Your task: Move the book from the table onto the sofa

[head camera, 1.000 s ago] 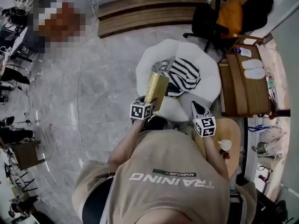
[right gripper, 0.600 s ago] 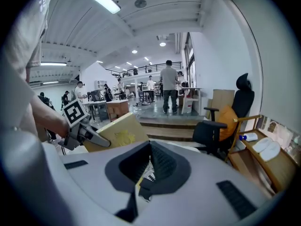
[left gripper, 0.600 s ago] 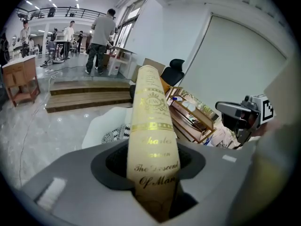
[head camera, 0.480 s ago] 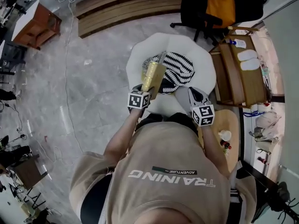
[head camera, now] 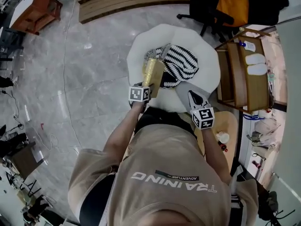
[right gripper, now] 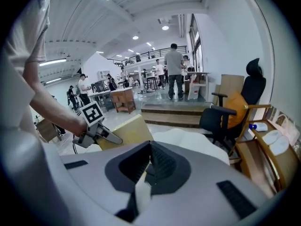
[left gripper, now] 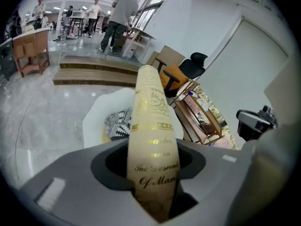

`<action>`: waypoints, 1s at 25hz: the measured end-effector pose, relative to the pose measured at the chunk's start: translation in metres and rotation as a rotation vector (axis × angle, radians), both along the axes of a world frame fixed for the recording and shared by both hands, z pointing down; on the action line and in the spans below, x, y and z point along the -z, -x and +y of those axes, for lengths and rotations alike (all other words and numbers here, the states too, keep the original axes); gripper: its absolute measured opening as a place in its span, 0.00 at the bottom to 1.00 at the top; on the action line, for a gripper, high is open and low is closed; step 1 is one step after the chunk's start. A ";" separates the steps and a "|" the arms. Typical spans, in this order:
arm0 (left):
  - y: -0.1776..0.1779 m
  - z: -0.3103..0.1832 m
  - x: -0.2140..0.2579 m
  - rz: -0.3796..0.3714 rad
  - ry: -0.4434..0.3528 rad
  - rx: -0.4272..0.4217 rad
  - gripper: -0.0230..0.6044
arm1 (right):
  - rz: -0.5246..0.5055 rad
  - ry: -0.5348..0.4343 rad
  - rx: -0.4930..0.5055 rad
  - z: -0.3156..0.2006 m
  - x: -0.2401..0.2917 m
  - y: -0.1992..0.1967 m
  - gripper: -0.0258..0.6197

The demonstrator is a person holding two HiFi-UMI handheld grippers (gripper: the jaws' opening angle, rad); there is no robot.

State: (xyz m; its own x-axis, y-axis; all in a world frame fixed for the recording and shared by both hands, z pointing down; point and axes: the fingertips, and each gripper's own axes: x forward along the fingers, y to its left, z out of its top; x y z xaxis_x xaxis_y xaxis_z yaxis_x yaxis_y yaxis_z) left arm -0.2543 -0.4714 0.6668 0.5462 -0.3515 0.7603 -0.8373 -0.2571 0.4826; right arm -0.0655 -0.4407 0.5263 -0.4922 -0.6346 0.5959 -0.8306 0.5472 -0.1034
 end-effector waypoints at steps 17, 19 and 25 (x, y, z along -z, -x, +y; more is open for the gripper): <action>0.000 0.037 -0.262 0.163 0.404 0.379 0.37 | -0.033 0.190 0.140 0.000 -0.192 0.024 0.05; -0.003 0.042 -0.294 0.193 0.427 0.435 0.37 | -0.044 0.224 0.148 0.001 -0.224 0.031 0.05; -0.012 0.038 -0.346 0.378 0.454 0.616 0.37 | -0.062 0.259 0.191 -0.002 -0.280 0.048 0.05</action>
